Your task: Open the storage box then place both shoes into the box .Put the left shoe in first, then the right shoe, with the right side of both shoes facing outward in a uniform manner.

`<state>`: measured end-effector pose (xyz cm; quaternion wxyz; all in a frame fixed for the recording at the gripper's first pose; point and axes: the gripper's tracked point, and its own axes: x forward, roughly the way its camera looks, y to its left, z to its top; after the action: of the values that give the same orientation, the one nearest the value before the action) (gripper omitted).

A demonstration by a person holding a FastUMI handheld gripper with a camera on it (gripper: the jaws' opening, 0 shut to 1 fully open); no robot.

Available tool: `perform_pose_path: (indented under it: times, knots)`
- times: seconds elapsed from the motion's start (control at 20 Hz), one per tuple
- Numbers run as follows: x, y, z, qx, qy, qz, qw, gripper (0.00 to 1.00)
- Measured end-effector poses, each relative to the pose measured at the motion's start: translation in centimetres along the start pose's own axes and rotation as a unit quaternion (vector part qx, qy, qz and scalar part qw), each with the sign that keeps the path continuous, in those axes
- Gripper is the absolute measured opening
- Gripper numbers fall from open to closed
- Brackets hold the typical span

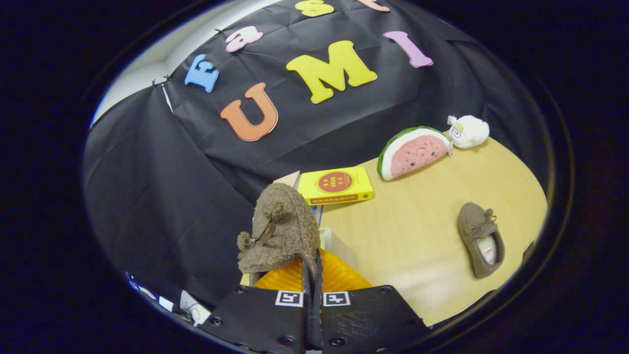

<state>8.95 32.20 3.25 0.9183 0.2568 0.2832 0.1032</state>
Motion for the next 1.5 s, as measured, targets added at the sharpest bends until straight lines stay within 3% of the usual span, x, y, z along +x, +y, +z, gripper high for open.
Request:
perform_pose_path:
  times: [0.4, 0.65, 1.05, 1.4, 1.5]
  knots:
    - [6.8, 5.2, -7.3, 0.069, 0.026, -0.016, 0.997, 0.00]
    - [8.9, 4.3, -10.6, 0.083, 0.013, -0.044, 0.995, 0.00]
    - [11.3, 2.9, -14.6, 0.079, 0.060, -0.069, 0.993, 0.01]
    - [10.2, 5.3, -13.4, 0.077, 0.064, -0.010, 0.995, 0.31]
    - [9.3, 5.7, -12.8, 0.049, 0.059, -0.002, 0.997, 0.41]
